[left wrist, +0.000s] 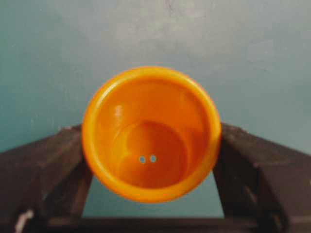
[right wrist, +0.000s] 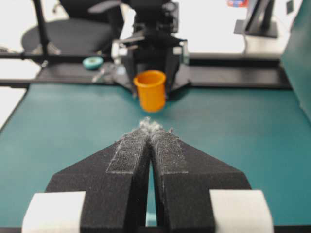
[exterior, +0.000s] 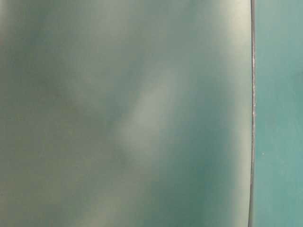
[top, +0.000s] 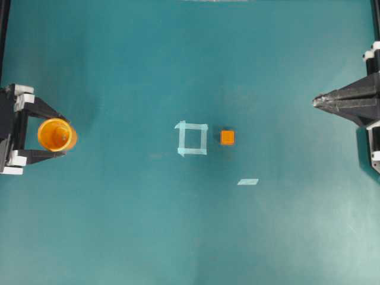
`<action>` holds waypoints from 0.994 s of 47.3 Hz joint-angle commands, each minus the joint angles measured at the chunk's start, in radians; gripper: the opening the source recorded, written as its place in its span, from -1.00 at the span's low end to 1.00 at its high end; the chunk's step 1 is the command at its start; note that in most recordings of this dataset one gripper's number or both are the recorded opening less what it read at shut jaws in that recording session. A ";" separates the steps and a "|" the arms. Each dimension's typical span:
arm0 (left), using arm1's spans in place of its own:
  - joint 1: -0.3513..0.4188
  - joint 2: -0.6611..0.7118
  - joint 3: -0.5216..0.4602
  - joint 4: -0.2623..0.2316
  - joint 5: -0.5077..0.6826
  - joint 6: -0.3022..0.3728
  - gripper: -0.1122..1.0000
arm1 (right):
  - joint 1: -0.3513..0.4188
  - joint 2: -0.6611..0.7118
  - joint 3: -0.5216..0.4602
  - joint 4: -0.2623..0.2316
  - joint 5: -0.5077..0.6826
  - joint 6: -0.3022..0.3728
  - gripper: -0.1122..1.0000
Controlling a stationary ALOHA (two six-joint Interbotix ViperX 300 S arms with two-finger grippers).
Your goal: Move the cup to the left with left arm.
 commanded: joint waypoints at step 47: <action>0.025 0.092 -0.003 -0.002 -0.046 -0.005 0.48 | -0.002 0.005 -0.046 0.002 -0.005 -0.002 -0.81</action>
